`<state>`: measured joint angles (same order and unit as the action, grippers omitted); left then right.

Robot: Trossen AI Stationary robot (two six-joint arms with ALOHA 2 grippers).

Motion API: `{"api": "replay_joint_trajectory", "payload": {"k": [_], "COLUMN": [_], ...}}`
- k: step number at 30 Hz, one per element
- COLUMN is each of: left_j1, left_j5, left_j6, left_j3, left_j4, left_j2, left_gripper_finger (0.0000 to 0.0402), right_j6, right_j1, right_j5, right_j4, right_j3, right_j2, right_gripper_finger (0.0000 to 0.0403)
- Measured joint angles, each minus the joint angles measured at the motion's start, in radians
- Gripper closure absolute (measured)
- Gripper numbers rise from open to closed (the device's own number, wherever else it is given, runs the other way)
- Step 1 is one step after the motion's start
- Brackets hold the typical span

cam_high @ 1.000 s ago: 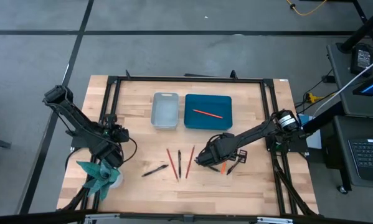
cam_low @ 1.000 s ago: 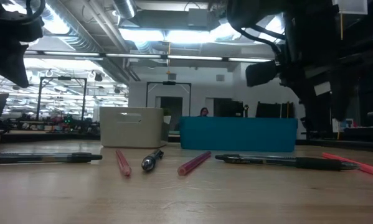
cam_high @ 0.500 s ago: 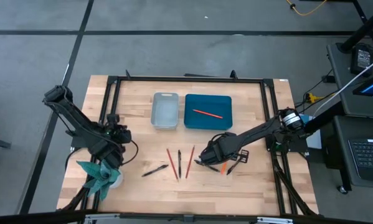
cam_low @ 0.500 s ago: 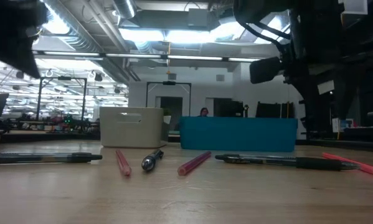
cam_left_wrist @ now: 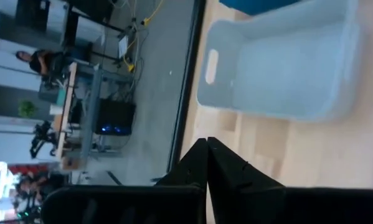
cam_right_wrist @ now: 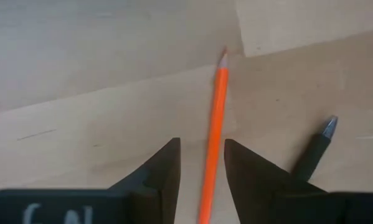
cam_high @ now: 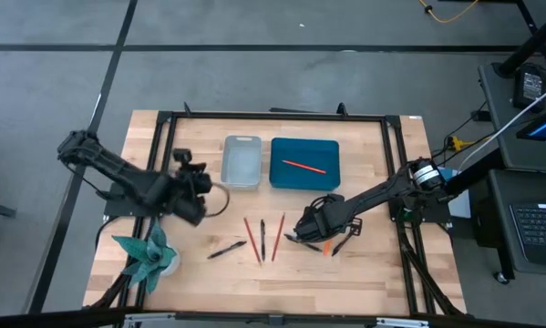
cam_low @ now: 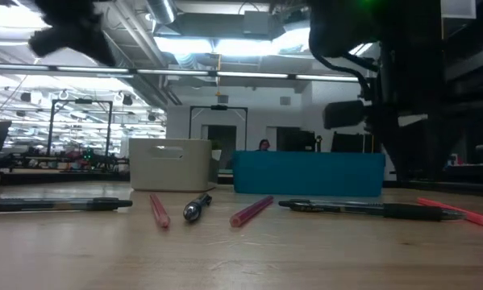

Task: Sort pens & pencils
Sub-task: Put the orange pencil into the blue bin

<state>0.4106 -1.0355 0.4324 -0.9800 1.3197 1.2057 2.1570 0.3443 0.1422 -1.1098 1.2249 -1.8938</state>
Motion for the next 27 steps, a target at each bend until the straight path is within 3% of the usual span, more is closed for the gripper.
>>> {"api": "replay_joint_trajectory", "payload": {"k": [3, 9, 16, 27], "left_j1": [-0.104, -0.256, -0.320, -0.294], "left_j5": [0.019, 0.192, 0.261, 0.306], "left_j6": [-0.176, -0.469, -0.496, -0.495], "left_j3": [-0.011, -0.080, -0.197, -0.203], "left_j4": [-0.168, -0.418, -0.380, -0.360], "left_j2": [0.000, 0.000, 0.000, 0.023], "left_gripper_finger": [0.0401, 0.0401, 0.0401, 0.0401], "right_j6": [-0.004, -0.011, -0.011, -0.014], "right_j1": [0.000, 0.000, 0.000, -0.014], "right_j5": [-0.011, -0.036, -0.039, -0.067], "right_j4": [0.015, 0.019, 0.017, 0.041], "right_j3": [-0.012, -0.012, -0.012, -0.037], "right_j2": [0.000, 0.000, 0.000, -0.001], "right_gripper_finger": [0.0278, 0.0278, 0.0278, 0.0278]}}
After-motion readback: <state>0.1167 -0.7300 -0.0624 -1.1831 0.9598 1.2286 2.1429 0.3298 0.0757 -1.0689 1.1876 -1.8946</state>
